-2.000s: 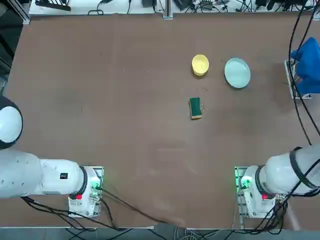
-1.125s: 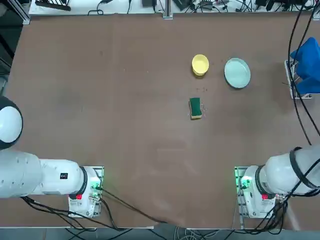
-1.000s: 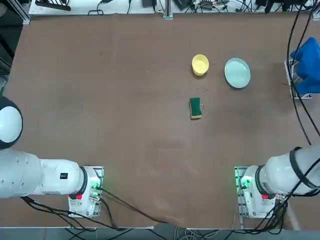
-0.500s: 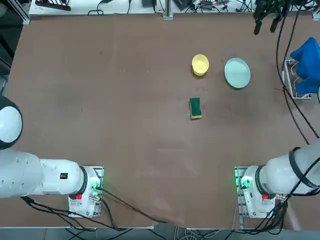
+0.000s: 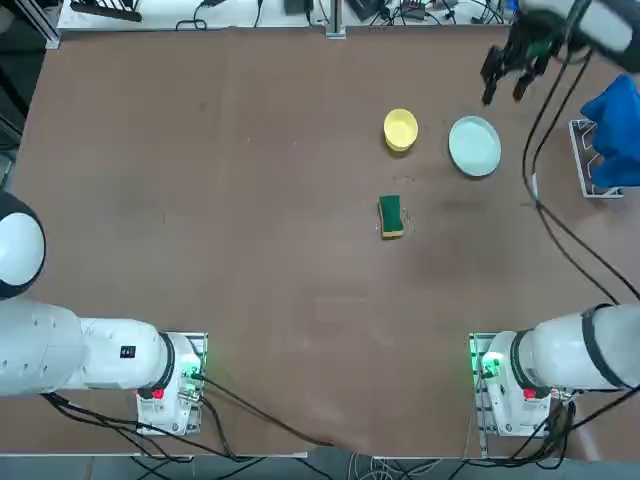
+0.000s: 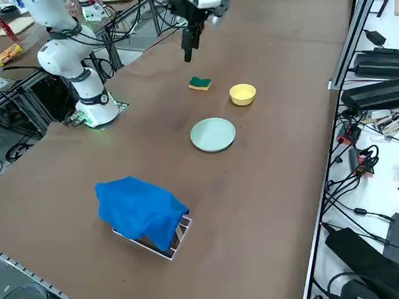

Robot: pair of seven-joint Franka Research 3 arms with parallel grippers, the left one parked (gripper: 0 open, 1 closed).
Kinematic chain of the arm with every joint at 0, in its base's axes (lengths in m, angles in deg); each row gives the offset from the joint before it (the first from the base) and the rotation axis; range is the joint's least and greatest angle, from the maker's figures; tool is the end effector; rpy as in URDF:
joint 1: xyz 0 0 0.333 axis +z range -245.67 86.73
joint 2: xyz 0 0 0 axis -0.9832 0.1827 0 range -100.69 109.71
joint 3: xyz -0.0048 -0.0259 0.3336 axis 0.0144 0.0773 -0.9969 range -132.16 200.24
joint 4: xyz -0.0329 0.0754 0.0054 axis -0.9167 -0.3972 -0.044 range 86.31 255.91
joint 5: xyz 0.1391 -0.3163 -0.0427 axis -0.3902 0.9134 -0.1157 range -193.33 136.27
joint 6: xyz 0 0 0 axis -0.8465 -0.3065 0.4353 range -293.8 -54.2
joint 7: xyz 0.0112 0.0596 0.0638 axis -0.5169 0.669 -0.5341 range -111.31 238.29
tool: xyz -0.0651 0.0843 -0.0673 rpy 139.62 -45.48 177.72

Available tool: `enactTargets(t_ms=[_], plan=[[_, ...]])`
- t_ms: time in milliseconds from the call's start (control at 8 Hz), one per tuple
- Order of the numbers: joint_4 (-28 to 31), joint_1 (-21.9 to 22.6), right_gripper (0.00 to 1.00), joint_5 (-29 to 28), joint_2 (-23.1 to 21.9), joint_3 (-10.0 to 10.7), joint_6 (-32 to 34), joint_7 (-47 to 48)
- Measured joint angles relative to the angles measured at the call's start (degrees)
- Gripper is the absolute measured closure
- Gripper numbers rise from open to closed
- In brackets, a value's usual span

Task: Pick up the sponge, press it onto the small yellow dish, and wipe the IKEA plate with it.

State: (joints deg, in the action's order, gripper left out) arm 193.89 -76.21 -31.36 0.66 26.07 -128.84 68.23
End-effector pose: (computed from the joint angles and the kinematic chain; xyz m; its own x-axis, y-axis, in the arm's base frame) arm 0.4587 0.0979 0.4914 0.9773 0.0993 -0.1870 0.0970 -0.9951 -0.0217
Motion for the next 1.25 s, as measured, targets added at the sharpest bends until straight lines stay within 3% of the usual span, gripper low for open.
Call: enactTargets(t_ms=[250, 500, 1250], plan=[[10.39, 3.64, 0.00, -1.47, -3.48, -0.06, -10.51, 2.82], [15.24, 9.01, 0.00, -1.54, -3.00, -0.18, -19.12, 9.35], [19.81, 23.53, 0.00, -1.56, 10.93, -0.23, -42.96, 22.89]])
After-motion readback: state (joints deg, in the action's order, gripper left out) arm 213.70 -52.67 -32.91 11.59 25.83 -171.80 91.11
